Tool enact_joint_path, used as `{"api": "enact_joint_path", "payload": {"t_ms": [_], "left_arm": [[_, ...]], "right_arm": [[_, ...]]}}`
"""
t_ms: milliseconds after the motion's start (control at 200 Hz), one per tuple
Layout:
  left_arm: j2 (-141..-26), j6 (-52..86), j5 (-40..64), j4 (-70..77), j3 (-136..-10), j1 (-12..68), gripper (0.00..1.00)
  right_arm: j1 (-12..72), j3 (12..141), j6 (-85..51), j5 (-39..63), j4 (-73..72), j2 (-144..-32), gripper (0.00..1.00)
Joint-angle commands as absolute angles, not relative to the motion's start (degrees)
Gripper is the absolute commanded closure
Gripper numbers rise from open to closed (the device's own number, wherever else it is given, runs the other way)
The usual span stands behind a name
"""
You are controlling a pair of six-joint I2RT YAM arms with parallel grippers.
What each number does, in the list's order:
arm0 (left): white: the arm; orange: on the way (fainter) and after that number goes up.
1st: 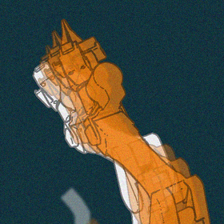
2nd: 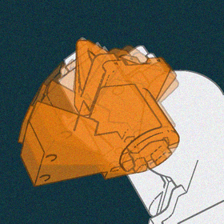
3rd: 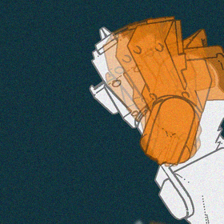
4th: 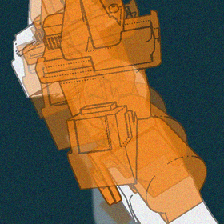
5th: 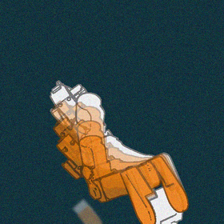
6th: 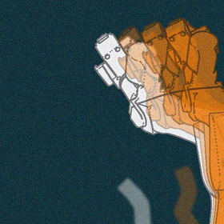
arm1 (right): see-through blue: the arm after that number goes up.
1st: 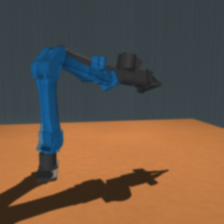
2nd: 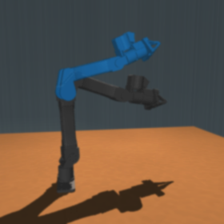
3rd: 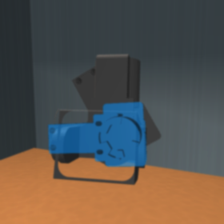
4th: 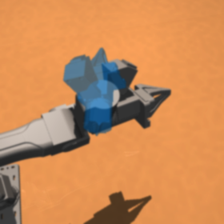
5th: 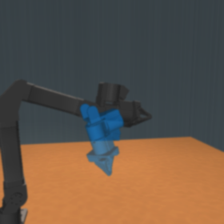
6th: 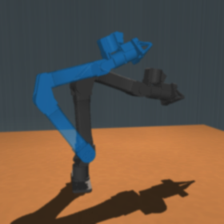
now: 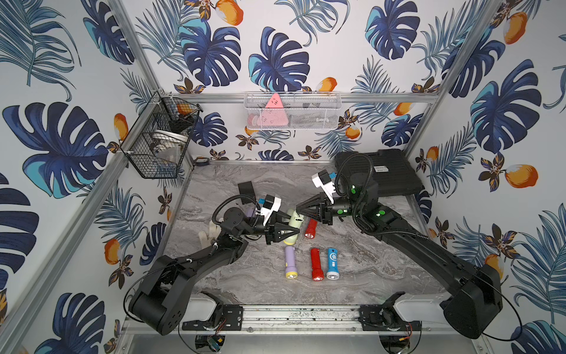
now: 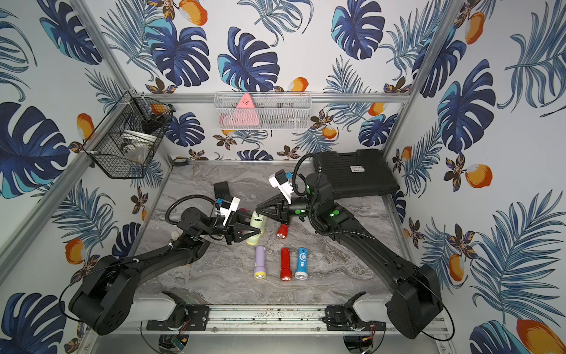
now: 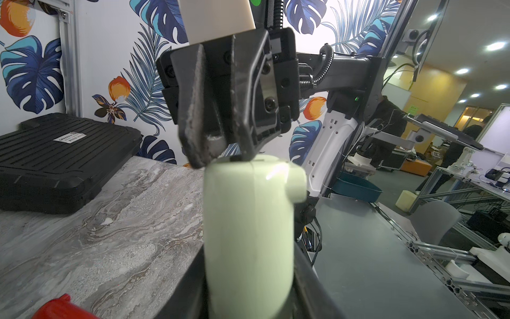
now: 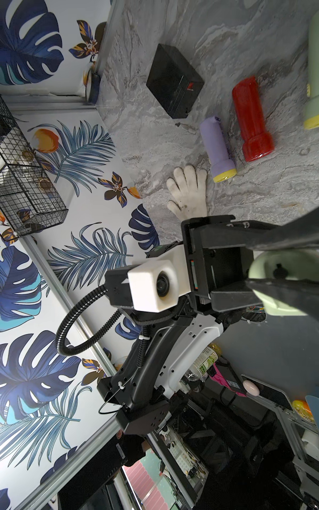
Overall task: Close the plug at the bottom of the flashlight
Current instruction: Close the plug of the flashlight.
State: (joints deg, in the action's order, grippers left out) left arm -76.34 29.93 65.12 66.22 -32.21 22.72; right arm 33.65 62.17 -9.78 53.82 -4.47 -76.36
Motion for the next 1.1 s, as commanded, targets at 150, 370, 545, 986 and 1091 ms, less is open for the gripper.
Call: {"api": "enact_joint_path", "payload": {"t_ms": [150,370,545,986,1091], "left_arm": [[-73.67,27.86,61.35,77.26,-33.24,21.93,1.0],[-73.87,28.14,61.22,77.55,-33.31,21.78,1.0],[-74.36,28.9,61.26,78.24,-33.4,21.77,1.0],[-74.75,29.16,60.91,77.64,-33.4,22.01,1.0],[-75.3,29.78,60.91,78.04,-33.57,22.29,1.0]], "right_arm": [[34.19,61.32,-7.65,52.03,6.42,-77.53,0.86],[34.19,61.67,-7.14,51.86,6.68,-77.7,0.91],[34.17,62.21,-6.33,50.09,7.17,-77.02,0.92],[34.01,64.03,-7.07,35.21,2.88,-72.2,0.76],[33.98,63.9,-7.95,31.07,0.7,-70.41,0.61]]}}
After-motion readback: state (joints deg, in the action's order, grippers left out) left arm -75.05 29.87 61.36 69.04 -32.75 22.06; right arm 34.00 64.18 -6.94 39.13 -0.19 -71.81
